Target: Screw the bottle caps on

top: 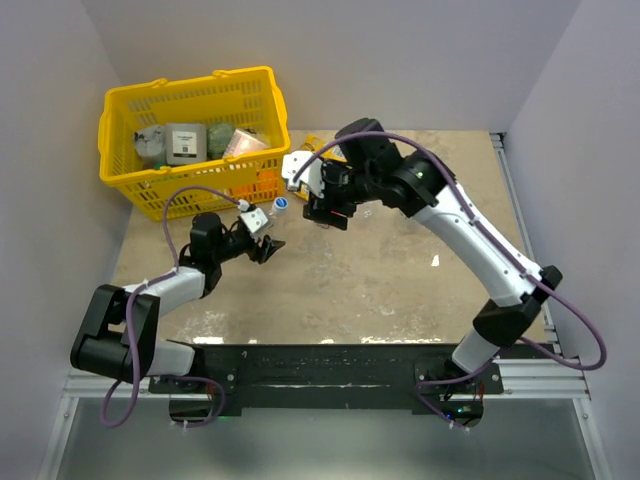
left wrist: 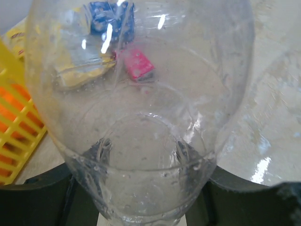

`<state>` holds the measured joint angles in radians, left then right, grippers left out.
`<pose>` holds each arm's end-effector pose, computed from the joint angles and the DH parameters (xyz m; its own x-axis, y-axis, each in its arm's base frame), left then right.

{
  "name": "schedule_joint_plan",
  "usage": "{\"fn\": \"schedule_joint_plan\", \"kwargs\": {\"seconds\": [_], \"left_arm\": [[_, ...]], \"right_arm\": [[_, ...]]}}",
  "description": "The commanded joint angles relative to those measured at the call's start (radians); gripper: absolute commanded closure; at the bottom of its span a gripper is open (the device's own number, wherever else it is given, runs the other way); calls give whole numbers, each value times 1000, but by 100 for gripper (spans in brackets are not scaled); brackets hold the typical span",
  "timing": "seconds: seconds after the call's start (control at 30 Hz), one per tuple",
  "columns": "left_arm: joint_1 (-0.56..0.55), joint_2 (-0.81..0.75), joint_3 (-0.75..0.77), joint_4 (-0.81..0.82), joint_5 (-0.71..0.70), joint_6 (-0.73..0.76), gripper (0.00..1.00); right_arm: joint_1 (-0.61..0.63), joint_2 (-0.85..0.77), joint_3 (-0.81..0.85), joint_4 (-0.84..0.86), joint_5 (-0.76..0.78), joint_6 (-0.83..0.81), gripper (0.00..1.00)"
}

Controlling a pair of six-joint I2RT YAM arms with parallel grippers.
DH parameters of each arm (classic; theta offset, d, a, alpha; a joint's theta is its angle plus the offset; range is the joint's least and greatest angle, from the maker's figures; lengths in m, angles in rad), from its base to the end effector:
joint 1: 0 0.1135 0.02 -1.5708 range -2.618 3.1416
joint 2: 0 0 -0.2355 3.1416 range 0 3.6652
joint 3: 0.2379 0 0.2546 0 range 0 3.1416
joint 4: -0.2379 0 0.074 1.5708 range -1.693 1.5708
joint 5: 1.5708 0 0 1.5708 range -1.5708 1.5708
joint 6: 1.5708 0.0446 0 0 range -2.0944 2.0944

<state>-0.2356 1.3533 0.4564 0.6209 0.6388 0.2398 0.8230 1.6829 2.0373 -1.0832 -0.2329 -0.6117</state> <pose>0.2623 -0.0903 0.1576 -0.0804 0.2154 -0.9732 0.7868 0.6131 0.0707 0.2272 0.2601 0.4115 0.1061 -0.7072 -0.6990 -0.9400 0.1580 -0.3025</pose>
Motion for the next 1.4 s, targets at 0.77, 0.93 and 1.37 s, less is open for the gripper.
{"fn": "schedule_joint_plan", "kwargs": {"seconds": [0.77, 0.93, 1.37], "left_arm": [[-21, -37, 292, -751, 391, 608, 100], [-22, -37, 304, -802, 395, 671, 100], [-22, -42, 301, -782, 394, 671, 100]], "right_arm": [[110, 40, -6, -147, -204, -781, 36], [110, 57, -14, -124, -189, -783, 39], [110, 110, 0, -144, -151, -774, 57]]}}
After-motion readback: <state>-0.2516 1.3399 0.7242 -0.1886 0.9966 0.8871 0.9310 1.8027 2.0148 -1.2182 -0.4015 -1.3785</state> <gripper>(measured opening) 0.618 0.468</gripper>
